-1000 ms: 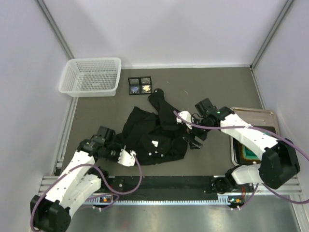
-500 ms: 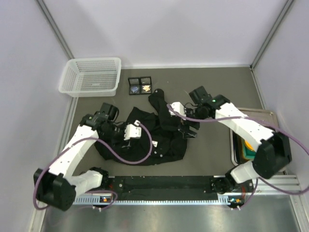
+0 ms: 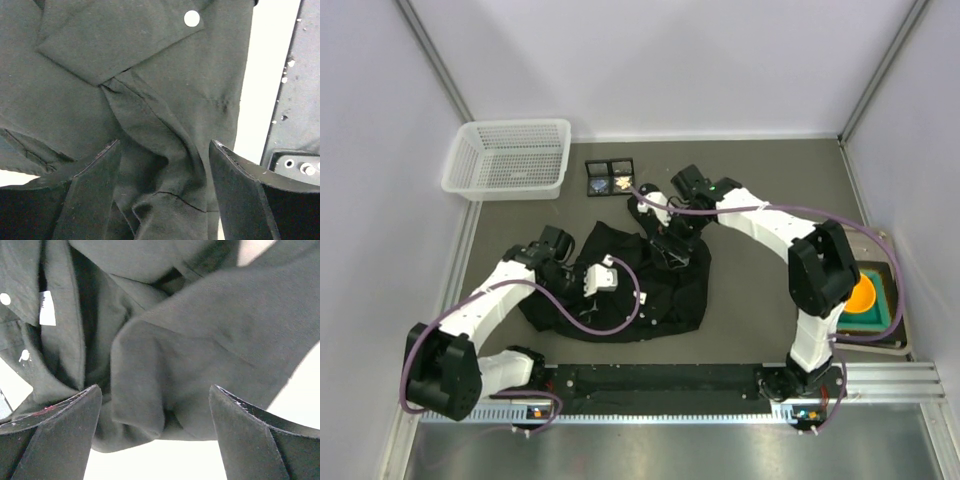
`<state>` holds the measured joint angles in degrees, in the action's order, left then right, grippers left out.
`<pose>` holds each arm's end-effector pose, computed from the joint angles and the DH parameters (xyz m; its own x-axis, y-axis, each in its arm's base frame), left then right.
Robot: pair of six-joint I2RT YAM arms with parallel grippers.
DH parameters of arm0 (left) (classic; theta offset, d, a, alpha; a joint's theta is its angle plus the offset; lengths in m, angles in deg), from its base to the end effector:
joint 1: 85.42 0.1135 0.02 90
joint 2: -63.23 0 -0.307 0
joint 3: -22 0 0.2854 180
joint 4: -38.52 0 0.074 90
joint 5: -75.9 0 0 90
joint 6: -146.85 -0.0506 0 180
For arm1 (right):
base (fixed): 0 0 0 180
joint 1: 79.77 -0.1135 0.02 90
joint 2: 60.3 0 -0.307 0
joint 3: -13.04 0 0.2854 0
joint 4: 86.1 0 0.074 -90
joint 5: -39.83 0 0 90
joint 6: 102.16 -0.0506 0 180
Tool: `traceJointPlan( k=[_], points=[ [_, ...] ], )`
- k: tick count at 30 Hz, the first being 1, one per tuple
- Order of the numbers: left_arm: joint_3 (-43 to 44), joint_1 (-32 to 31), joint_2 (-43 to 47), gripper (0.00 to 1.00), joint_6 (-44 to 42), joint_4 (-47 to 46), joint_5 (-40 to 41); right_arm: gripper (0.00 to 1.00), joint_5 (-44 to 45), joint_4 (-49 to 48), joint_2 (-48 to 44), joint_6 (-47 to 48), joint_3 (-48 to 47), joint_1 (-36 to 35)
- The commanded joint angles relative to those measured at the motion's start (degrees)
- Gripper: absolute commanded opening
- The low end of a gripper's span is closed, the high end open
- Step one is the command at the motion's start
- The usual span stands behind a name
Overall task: Pin the brooch onto the clothing
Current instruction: Flatten out the clothes at the center of the board.
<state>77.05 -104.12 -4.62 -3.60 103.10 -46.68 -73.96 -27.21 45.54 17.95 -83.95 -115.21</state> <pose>0.1883 -0.0925 0.2208 -0.1239 0.8158 -0.5649 0.9923 0.1029 -0.0691 0.3396 0.2668 0.2536 -0.3236 -0.7938 -0.5150 -0.9449 0.2990 0.1329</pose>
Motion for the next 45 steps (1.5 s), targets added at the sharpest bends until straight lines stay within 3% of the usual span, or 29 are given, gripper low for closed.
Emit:
traceJointPlan(
  k=[1,4,7,8,10,15,16,17,21,26,30,33,34,37,41,45],
  points=[
    [-1.2,-0.2,0.3,0.76,1.3,-6.4,0.9,0.87,2.7,-1.4,1.2,-1.6,-0.9,-4.5],
    [-1.6,-0.9,-1.5,0.73,1.6,-7.6,2.1,0.82,7.4,-1.3,2.6,-3.6,0.3,-5.3],
    [-1.4,-1.4,-3.1,0.64,2.5,-8.0,2.7,0.49,12.2,-1.4,1.7,-4.3,1.8,-4.8],
    [-1.3,-1.6,-3.7,0.63,3.0,-8.0,3.0,0.26,13.0,-1.2,1.0,-4.4,2.1,-3.9],
    [-0.8,-1.7,-4.7,0.56,4.1,-8.0,3.3,0.0,14.1,-0.5,-2.4,-5.1,2.4,-2.2],
    [1.0,-1.7,-6.8,0.21,6.9,-8.3,4.1,0.0,12.1,4.9,-10.2,-5.1,-0.1,9.2],
    [1.5,-1.6,-7.1,0.07,8.7,-8.5,5.0,0.0,11.1,7.5,-11.2,-4.8,-0.7,11.3],
    [2.4,-1.3,-7.2,0.02,8.9,-8.6,5.2,0.0,10.8,8.9,-13.0,-4.4,-0.6,12.9],
    [3.8,0.1,-5.2,0.0,10.0,-10.2,4.5,0.0,11.1,13.2,-17.9,-1.8,8.5,17.8],
    [9.0,2.5,3.6,0.0,14.2,-14.4,2.5,0.0,9.2,13.6,-20.1,-1.0,15.4,24.0],
    [9.1,-0.4,16.6,0.0,-1.5,-2.4,-9.9,0.02,8.4,13.7,-18.2,0.6,17.1,25.6],
    [4.8,-7.7,24.4,0.0,-15.8,11.3,-6.6,0.27,8.2,14.8,-16.1,2.2,15.8,25.7],
    [2.0,-10.5,26.0,0.0,-21.2,13.5,-4.7,0.5,7.1,15.2,-15.7,3.1,15.2,25.7],
    [-2.7,-11.4,28.1,0.0,-27.4,16.9,0.8,0.77,1.0,16.2,-17.2,6.6,12.7,25.6],
    [-5.9,-11.4,29.2,0.0,-28.1,14.2,4.5,0.81,-2.7,16.3,-20.8,13.3,12.2,23.1],
    [-6.8,-11.4,27.9,0.0,-25.3,12.4,6.1,0.81,-4.8,16.0,-24.4,18.6,12.4,16.0]
  ],
)
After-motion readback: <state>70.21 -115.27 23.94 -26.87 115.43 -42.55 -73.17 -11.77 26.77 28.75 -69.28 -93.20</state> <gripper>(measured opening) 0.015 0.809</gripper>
